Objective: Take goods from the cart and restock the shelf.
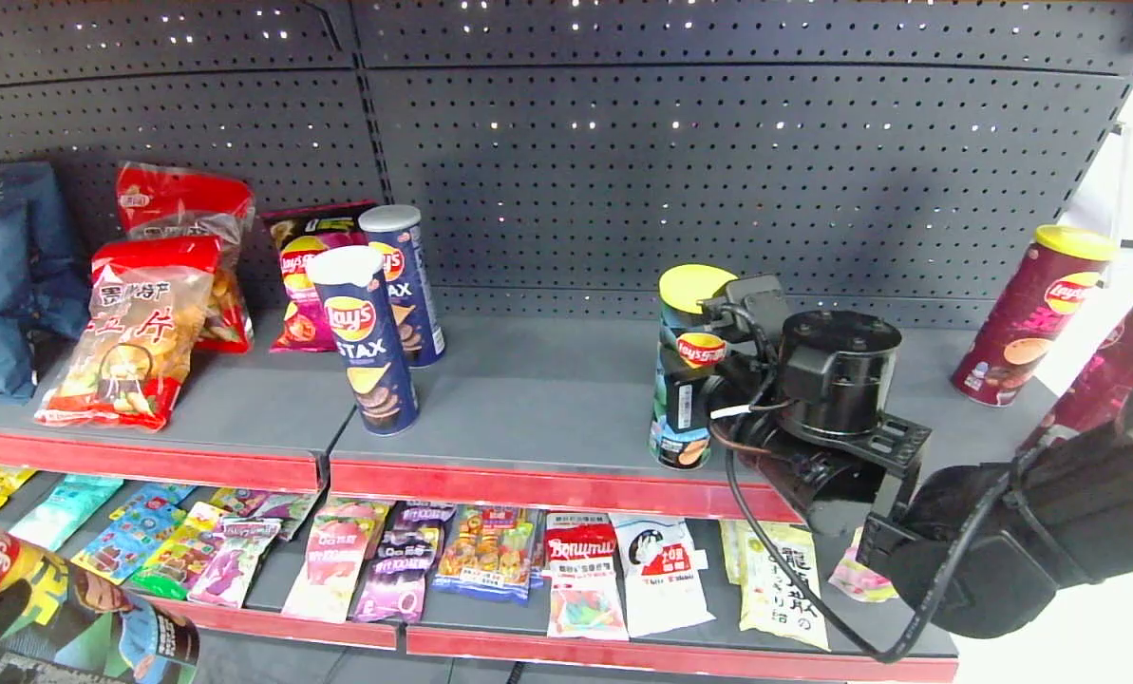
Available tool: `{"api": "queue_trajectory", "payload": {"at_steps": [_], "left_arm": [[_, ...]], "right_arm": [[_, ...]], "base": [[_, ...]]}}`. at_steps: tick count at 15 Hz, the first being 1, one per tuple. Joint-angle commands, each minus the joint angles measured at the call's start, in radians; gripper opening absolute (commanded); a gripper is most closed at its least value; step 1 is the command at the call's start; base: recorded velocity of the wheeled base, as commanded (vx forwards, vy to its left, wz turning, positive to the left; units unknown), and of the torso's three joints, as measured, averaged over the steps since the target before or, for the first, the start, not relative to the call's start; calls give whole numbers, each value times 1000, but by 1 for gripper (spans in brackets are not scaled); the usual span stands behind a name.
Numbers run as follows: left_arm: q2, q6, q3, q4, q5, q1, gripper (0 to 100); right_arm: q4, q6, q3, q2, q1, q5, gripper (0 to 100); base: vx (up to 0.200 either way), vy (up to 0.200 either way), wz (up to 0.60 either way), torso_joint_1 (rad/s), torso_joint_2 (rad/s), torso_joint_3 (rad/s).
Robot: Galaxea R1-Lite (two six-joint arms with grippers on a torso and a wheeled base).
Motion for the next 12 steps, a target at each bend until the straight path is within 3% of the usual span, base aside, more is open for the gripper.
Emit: {"api": "queue_trajectory", "payload": {"at_steps": [1,2,3,8,12], "left_arm": [[-1,0,0,-1,0,0,0],[-2,0,0,-1,0,0,0],[-2,0,0,-1,0,0,0],[1,0,-3,-1,0,0,0],[1,0,-4,-1,0,0,0]], "right_arm": [[1,-1,1,5,0,-1,0],[1,0,1,7,0,-1,0],[1,0,1,7,0,-7,100],[1,0,2,-10,5,-21,100],[1,0,81,-78,25,-35,100]], "base": [[0,0,0,0,0,0],[0,0,0,0,0,0],[0,0,0,0,0,0],[0,0,0,0,0,0],[0,0,0,0,0,0]]}}
